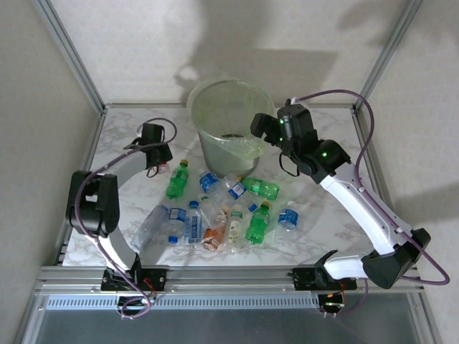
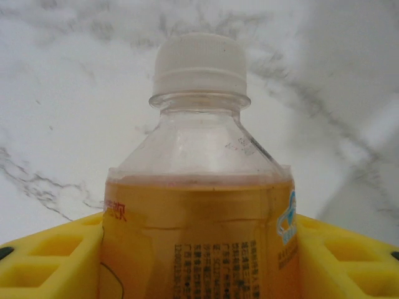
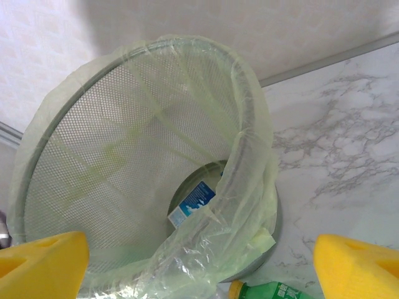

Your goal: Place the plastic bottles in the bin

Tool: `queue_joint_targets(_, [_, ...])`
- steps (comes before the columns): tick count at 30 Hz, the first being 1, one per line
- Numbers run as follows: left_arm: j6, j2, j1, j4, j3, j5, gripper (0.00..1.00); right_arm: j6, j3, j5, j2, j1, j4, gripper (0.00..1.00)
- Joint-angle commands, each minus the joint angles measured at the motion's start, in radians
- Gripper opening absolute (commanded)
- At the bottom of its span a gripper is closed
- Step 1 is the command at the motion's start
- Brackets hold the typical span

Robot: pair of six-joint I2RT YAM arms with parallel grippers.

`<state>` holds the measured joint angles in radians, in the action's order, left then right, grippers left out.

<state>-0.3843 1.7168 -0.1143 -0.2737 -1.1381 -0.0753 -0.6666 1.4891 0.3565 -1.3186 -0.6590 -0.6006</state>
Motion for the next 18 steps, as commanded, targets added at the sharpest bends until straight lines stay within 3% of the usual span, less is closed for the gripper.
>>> queue_joint_targets(1, [-0.032,-0.102,0.008,-0.060,-0.079,-0.047,0.59,0.010,0.006,0.055,0.035,-0.001,-0.033,0.93])
queue_joint_targets(10, [-0.056,-0.233,-0.028,-0.197,-0.414,-0.043,0.58,0.004,-0.032,0.091,0.083,0.018,-0.052,0.94])
queue_joint_targets(18, [-0.017,-0.087,-0.233,-0.308,-0.814,-0.073,0.59,-0.025,-0.056,0.101,0.086,0.024,-0.092,0.93])
